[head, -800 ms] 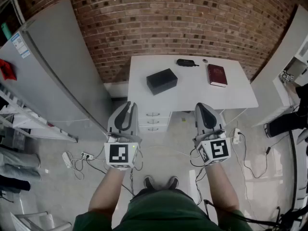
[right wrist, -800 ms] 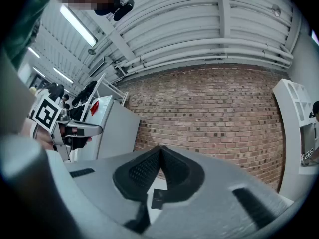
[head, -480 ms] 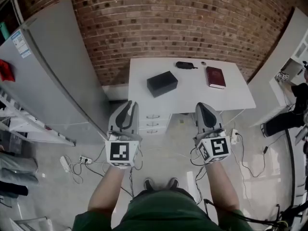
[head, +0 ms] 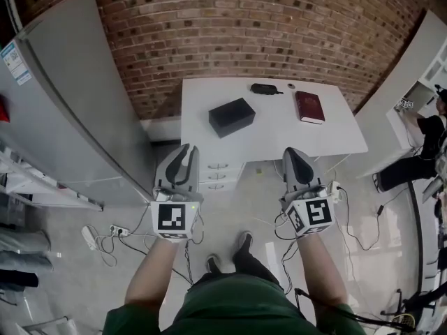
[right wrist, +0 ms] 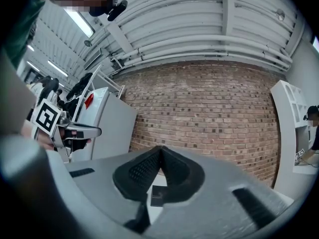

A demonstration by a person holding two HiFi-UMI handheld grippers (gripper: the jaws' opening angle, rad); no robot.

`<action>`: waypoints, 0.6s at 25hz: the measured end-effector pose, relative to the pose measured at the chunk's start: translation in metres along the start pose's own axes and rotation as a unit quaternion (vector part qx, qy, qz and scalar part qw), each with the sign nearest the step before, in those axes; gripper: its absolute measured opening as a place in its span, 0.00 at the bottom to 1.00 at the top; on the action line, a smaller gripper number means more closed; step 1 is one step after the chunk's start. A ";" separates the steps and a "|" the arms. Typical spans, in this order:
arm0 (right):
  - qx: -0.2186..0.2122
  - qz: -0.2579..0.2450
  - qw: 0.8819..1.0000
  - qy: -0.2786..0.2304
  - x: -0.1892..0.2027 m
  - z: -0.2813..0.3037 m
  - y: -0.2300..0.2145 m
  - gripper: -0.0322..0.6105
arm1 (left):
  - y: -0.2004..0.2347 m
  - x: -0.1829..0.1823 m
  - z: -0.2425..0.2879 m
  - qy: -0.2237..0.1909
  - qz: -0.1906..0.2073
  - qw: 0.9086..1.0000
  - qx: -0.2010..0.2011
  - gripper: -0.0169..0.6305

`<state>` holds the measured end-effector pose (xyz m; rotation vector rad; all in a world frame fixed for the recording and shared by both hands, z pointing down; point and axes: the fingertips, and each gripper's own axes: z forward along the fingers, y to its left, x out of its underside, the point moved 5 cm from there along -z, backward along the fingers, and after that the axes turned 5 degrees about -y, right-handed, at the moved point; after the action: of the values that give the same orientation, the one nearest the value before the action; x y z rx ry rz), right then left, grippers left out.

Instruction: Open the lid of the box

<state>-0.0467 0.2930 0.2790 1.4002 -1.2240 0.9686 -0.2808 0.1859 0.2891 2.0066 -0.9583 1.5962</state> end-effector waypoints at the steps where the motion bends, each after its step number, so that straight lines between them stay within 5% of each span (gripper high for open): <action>1: 0.001 0.004 1.000 0.002 0.005 0.003 -0.003 0.05 | 0.000 0.004 0.003 0.003 0.001 1.000 0.000 0.10; 15: -0.041 0.058 0.997 0.018 0.077 0.090 -0.071 0.05 | -0.013 0.073 0.082 0.054 0.028 0.998 -0.025 0.10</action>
<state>0.0325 0.1899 0.3252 1.2529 -1.3155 1.0078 -0.2075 0.1200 0.3381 1.8559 -1.0095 1.6754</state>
